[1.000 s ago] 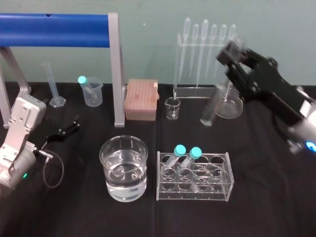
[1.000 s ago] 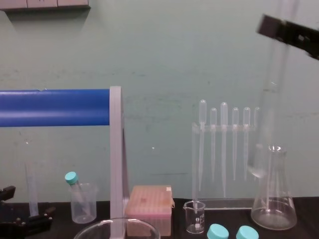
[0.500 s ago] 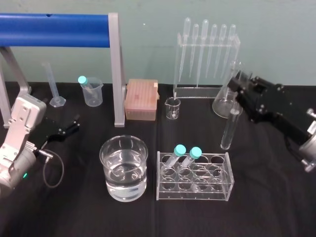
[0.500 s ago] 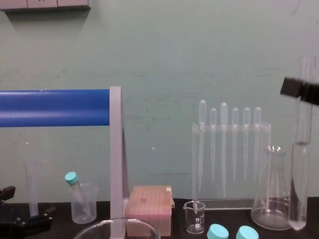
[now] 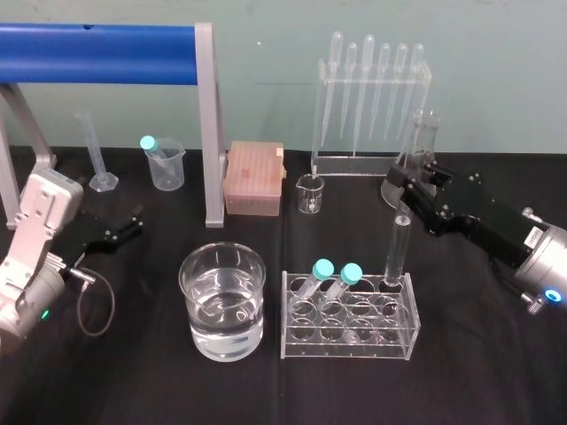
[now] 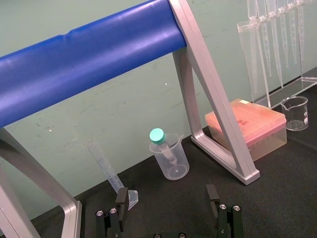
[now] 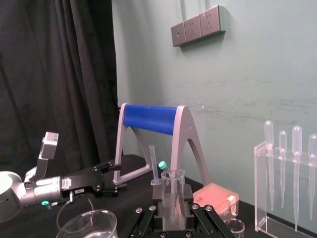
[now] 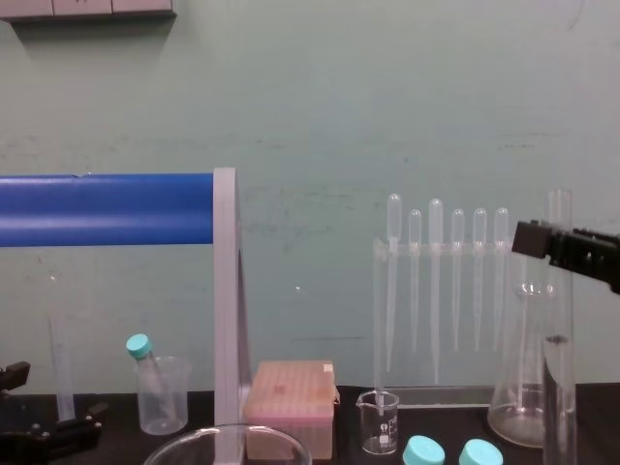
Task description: Hold the test tube with one hand and immerse one end into the beaker, then return it to the test tube rack.
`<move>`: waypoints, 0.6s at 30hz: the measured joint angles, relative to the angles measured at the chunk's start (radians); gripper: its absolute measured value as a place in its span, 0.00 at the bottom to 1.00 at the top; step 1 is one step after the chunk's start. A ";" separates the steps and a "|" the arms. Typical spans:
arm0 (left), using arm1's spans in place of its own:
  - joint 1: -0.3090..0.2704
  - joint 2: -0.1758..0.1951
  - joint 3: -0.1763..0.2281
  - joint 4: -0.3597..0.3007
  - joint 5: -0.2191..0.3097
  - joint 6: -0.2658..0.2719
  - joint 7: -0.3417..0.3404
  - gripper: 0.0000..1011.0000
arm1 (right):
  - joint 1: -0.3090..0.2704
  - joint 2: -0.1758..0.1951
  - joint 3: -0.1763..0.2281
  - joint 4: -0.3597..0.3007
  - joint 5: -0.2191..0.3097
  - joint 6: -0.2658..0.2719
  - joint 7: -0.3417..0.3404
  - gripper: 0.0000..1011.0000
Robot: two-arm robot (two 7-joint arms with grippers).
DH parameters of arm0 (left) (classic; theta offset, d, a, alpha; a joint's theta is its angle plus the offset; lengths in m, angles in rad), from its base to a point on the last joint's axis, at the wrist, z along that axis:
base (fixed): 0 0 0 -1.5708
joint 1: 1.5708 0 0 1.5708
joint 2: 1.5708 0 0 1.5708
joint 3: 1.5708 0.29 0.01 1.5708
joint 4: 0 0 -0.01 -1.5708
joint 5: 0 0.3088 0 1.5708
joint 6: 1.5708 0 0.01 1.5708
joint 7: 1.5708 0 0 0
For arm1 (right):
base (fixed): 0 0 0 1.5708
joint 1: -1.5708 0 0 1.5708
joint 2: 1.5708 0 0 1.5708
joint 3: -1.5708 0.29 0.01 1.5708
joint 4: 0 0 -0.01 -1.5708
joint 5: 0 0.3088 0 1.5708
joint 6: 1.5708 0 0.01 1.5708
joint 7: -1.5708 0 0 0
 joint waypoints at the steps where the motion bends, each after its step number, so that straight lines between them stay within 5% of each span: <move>1: 0.000 0.000 0.000 0.000 0.000 0.000 0.000 0.99 | 0.000 -0.001 -0.002 0.005 0.000 0.002 0.001 0.22; 18: 0.000 0.000 0.000 0.000 0.000 0.000 0.000 0.99 | 0.027 -0.015 -0.019 0.068 -0.006 0.008 0.025 0.22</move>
